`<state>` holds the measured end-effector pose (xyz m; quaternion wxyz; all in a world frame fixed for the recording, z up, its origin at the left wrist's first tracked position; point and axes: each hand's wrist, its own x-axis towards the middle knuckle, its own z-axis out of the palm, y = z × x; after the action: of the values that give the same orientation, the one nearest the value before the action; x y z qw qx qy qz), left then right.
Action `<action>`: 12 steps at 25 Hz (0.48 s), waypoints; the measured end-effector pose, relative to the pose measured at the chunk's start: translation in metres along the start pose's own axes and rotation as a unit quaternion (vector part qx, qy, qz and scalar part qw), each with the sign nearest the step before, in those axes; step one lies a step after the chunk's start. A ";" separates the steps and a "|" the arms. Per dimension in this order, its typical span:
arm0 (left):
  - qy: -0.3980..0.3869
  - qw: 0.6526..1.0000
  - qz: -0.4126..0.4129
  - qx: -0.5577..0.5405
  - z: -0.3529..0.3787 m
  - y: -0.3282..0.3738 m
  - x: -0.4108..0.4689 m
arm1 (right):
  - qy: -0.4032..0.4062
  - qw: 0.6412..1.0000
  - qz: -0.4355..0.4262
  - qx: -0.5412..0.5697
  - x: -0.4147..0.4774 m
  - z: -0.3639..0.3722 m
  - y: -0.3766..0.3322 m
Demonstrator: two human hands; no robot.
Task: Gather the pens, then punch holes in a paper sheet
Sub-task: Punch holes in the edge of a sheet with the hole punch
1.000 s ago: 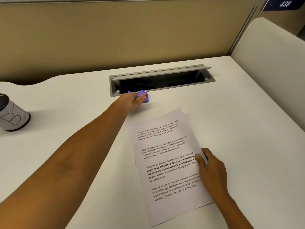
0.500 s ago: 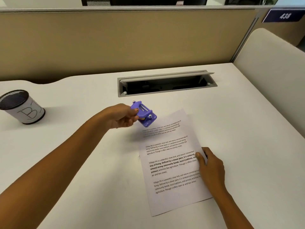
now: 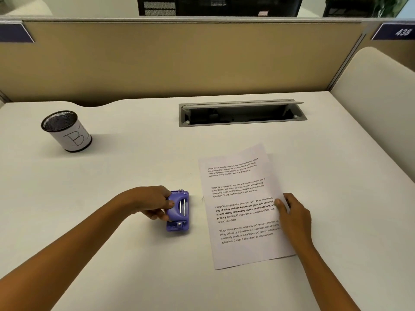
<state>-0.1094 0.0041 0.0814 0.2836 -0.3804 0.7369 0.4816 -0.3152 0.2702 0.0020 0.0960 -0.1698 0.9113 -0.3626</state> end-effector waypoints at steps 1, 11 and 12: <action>0.001 1.000 -0.005 0.001 0.003 -0.002 0.001 | -0.001 1.000 0.001 0.008 0.000 -0.001 0.001; 0.092 0.995 -0.021 -0.009 0.015 -0.017 0.006 | -0.023 0.983 0.072 0.166 -0.001 -0.014 0.001; 0.118 0.993 -0.014 -0.025 0.017 -0.019 0.006 | -0.029 0.980 0.079 0.181 -0.003 -0.014 0.002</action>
<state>-0.0963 0.0137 0.0608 0.1920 -0.4520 0.7475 0.4472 -0.3172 0.2810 0.0107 0.1794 -0.0875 0.8380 -0.5079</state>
